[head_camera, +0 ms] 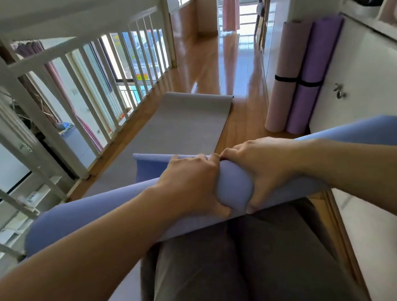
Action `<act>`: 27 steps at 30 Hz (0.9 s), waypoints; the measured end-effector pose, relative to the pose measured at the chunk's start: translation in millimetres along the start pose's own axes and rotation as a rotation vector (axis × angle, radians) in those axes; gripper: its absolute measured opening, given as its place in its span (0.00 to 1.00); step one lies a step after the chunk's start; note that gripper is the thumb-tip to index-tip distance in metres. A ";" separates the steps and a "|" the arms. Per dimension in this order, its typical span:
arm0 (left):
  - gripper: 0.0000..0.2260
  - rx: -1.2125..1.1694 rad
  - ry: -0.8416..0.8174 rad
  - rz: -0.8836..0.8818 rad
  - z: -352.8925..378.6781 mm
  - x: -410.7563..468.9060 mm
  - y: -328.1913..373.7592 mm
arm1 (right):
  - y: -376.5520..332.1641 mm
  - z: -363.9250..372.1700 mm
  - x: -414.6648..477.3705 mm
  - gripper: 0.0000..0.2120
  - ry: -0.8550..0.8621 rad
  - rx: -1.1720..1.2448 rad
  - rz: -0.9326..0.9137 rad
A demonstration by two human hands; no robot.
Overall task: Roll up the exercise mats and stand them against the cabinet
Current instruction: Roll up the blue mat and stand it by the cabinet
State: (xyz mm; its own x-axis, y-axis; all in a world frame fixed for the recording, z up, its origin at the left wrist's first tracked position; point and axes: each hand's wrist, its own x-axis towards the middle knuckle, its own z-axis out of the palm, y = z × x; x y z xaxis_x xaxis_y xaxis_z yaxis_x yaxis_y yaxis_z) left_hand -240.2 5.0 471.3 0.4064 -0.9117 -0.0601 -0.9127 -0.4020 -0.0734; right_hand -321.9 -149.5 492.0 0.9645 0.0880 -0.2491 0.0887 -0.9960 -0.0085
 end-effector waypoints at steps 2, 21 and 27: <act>0.38 0.022 -0.051 0.034 -8.3 -9.3 4.0 | -4.7 -5.5 -10.0 0.46 -0.054 0.034 -0.016; 0.42 -0.030 0.016 0.071 21.7 -31.4 15.8 | -5.4 24.0 -19.6 0.44 -0.109 0.176 0.073; 0.40 -0.267 -0.134 0.019 10.0 -9.2 -2.3 | -17.2 32.2 -39.8 0.45 0.144 0.035 0.029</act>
State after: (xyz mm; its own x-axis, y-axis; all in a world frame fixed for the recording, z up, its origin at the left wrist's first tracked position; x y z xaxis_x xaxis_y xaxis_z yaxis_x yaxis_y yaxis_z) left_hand -241.5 15.2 462.1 0.3751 -0.9071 -0.1909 -0.8920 -0.4092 0.1920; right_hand -369.8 -136.3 470.9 0.9924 0.0580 -0.1086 0.0542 -0.9978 -0.0378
